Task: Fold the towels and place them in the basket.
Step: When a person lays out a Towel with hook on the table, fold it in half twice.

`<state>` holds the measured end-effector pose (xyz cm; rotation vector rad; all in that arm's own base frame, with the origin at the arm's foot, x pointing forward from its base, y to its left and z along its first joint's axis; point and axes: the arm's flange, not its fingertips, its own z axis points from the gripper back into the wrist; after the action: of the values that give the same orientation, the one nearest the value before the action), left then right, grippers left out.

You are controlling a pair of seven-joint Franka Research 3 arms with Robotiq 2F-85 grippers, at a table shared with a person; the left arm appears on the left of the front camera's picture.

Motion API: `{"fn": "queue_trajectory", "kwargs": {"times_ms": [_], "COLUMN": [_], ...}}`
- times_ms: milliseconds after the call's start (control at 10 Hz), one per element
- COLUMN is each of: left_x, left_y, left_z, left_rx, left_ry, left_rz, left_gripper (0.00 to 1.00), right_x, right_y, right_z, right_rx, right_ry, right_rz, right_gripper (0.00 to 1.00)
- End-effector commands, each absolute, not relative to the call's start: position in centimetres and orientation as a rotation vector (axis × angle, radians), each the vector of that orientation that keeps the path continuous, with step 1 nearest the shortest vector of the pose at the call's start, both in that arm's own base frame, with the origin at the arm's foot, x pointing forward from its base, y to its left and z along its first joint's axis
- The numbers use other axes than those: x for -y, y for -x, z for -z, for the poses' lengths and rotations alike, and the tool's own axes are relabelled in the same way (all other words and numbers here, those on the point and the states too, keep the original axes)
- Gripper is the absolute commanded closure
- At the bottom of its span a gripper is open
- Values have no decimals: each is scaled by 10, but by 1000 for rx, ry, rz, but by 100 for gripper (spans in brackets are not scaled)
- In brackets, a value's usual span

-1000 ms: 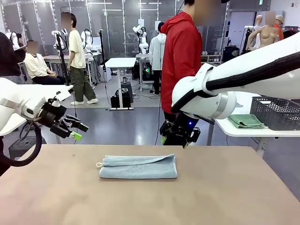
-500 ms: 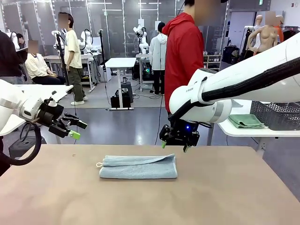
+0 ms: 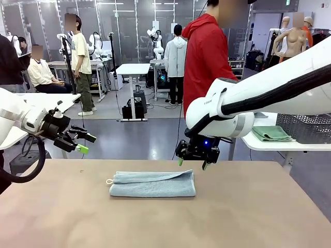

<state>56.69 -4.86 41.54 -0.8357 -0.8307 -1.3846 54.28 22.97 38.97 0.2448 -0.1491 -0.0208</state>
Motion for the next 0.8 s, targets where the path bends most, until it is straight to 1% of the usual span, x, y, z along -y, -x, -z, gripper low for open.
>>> {"fn": "queue_trajectory", "kwargs": {"times_ms": [0, 400, 700], "left_x": [49, 49, 49], "left_y": [-566, -566, -566], "left_z": [-417, -417, -417], "left_rx": [819, 819, 819], "left_ry": [840, 840, 840], "left_rz": [1370, 1370, 1370], "left_gripper": [0, 0, 0], "right_x": [-250, -257, -252], "right_y": [-553, -570, -583], "right_z": [-364, -334, -321], "right_rx": [173, 209, 219], "right_ry": [-176, -103, -98], "right_rz": [95, 112, 95], "right_gripper": [0, 0, 0]}}
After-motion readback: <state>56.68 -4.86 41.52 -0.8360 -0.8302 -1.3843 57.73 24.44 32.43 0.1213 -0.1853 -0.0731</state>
